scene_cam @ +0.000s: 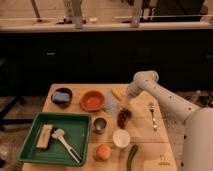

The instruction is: Place banana in red bowl

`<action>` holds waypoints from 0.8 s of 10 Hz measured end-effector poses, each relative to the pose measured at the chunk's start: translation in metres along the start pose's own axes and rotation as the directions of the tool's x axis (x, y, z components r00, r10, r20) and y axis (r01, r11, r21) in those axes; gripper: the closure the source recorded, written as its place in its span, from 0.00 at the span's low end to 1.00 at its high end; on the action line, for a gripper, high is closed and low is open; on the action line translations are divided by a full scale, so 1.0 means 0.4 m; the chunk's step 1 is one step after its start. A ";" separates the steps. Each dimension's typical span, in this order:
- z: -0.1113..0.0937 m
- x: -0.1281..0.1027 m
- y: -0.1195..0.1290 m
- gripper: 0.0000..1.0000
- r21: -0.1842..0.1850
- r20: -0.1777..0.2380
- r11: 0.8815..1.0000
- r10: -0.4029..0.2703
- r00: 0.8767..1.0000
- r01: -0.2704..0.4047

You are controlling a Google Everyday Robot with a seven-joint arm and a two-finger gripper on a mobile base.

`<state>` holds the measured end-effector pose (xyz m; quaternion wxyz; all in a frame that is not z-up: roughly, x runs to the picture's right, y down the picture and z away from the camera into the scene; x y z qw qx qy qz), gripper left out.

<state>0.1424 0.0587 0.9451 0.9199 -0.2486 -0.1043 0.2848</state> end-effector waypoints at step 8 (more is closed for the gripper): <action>0.059 0.033 -0.007 0.20 -0.053 0.032 0.997 0.057 0.998 -0.055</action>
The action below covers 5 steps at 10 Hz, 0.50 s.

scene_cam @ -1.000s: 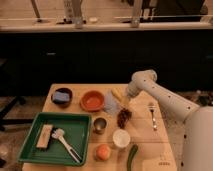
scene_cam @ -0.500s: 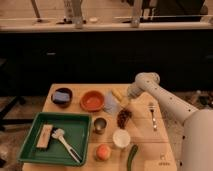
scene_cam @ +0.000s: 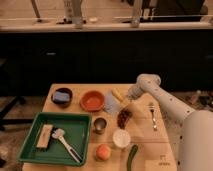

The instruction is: Place banana in red bowl

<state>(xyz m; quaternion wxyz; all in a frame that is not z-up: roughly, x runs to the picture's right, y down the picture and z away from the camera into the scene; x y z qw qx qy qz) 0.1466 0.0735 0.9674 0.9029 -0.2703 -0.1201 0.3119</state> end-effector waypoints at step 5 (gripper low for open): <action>0.018 -0.005 -0.004 0.20 -0.033 -0.001 0.999 -0.035 0.999 0.035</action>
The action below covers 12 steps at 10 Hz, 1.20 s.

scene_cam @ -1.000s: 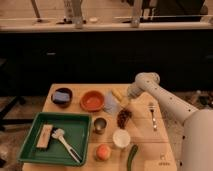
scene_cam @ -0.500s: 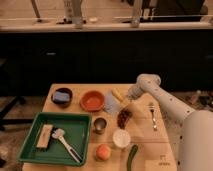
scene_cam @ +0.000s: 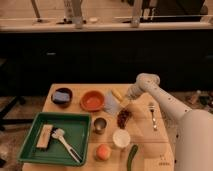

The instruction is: Place banana in red bowl

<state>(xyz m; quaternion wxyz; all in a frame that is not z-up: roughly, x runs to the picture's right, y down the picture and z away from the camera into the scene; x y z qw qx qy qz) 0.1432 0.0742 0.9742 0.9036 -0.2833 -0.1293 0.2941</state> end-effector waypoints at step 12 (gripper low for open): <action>-0.187 -0.050 0.077 1.00 -0.035 -0.038 0.971 -0.238 0.970 0.237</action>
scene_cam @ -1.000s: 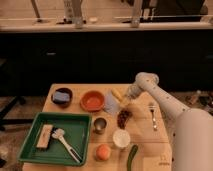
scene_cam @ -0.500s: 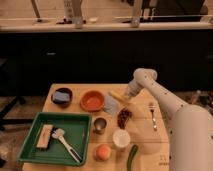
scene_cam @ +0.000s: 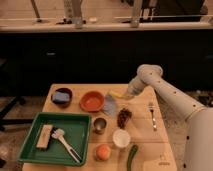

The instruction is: Place banana in red bowl

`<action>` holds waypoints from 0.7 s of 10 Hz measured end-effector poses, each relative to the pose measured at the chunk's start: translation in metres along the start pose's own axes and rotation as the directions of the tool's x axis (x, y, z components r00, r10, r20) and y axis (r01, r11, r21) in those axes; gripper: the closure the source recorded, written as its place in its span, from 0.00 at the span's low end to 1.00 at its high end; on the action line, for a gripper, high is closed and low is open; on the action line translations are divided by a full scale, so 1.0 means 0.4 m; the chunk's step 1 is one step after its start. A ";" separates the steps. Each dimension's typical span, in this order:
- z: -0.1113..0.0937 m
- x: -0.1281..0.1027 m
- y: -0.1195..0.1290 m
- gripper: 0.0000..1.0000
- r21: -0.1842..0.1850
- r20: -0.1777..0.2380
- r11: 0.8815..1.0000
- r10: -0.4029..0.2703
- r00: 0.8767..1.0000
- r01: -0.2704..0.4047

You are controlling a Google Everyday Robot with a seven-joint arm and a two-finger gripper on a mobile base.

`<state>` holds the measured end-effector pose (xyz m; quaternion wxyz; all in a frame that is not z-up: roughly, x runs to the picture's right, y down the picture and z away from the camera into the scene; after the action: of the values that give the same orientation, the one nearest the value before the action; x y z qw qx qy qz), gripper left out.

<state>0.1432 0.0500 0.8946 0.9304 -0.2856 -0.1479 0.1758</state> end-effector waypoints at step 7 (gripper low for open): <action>-0.022 -0.104 0.049 1.00 0.000 0.068 0.993 -0.118 0.991 0.118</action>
<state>0.1047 0.0437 0.8688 0.9330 -0.2721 -0.1965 0.1298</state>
